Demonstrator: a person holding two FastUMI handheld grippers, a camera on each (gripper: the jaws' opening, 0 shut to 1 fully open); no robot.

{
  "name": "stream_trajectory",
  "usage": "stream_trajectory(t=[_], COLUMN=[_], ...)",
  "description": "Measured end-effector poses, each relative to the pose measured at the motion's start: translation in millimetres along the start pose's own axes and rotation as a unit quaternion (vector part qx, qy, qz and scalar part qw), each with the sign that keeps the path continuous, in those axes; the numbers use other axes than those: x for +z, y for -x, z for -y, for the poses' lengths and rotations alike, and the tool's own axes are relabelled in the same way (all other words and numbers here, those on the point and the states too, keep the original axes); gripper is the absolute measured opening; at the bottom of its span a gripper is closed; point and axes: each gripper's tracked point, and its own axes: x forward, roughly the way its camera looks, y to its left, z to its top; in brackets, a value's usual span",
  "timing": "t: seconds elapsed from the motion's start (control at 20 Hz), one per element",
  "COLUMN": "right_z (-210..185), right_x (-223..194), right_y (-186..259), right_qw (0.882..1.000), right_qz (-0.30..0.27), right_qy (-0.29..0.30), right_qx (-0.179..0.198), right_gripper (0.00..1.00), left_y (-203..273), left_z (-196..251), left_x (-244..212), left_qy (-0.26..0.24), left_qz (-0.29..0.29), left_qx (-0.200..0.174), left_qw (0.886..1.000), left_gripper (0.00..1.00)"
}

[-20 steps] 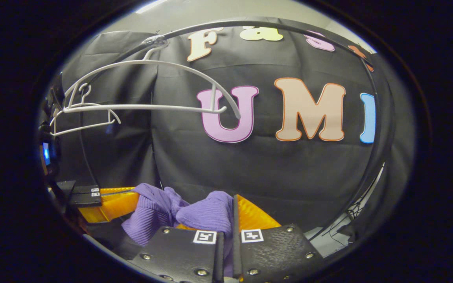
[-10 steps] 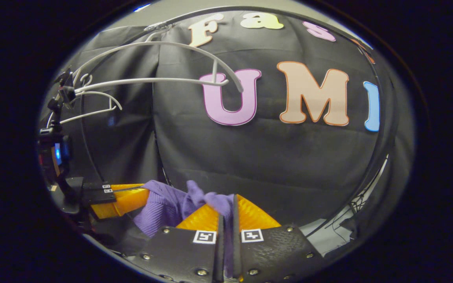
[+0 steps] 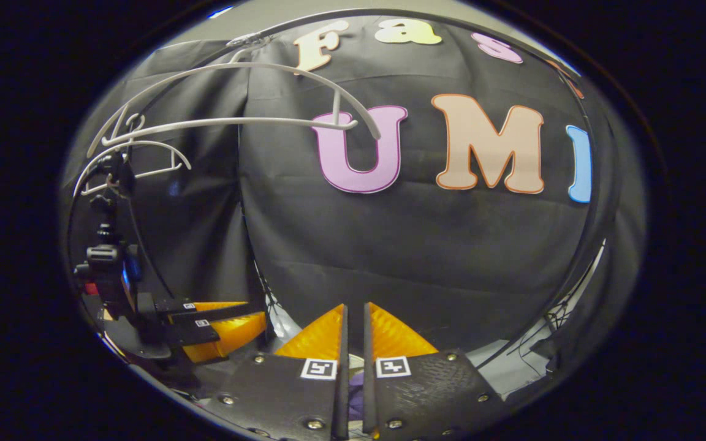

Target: Grasp the clothes on the hanger with both hands and then place them into the laundry hamper below.

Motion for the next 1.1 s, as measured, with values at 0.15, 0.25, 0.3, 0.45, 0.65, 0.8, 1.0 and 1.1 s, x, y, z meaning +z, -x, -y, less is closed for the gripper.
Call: stream_trajectory(t=[0.15, 0.25, 0.3, 0.45, 0.65, 0.8, 1.0, 1.1], right_z=[3.5, 4.7, 4.9, 3.7, 4.4, 6.3, 9.0, 9.8], right_x=[2.7, 5.4, 5.5, 7.2, 11.1, 16.3, 27.0, 34.4], right_y=[1.4, 1.7, 2.1, 3.0, 5.4, 3.8, 3.4, 4.4], right_qw=[1.0, 1.0, 1.0, 1.0, 1.0, 1.0, 0.999, 0.999], right_qz=[0.004, 0.005, 0.006, 0.008, 0.014, 0.019, 0.027, 0.033], right_qy=[-0.003, -0.003, -0.002, 0.0, 0.0, -0.001, -0.002, -0.002], right_qx=[-0.006, -0.009, -0.01, -0.013, -0.015, -0.018, -0.02, -0.022], right_gripper=[0.09, 0.09, 0.09, 0.09, 0.09, 0.09, 0.09, 0.09], left_y=[-0.2, -0.5, 0.0, 2.4, 6.4, 11.0, 16.2, 18.4], left_z=[5.6, 11.7, 12.8, 11.9, 14.1, 15.8, 20.4, 26.2], left_x=[6.8, 13.1, 16.0, 21.3, 32.0, 40.5, 53.4, 63.7], left_qy=[0.006, 0.011, 0.013, 0.016, 0.024, 0.025, 0.03, 0.035], left_qz=[0.009, 0.016, 0.019, 0.025, 0.036, 0.044, 0.055, 0.064], left_qx=[-0.01, -0.016, -0.018, -0.017, -0.02, -0.02, -0.022, -0.028], left_qw=[1.0, 1.0, 1.0, 0.999, 0.999, 0.999, 0.998, 0.997], left_gripper=[0.4, 0.4, 0.39, 0.39, 0.39, 0.39, 0.4, 0.4])
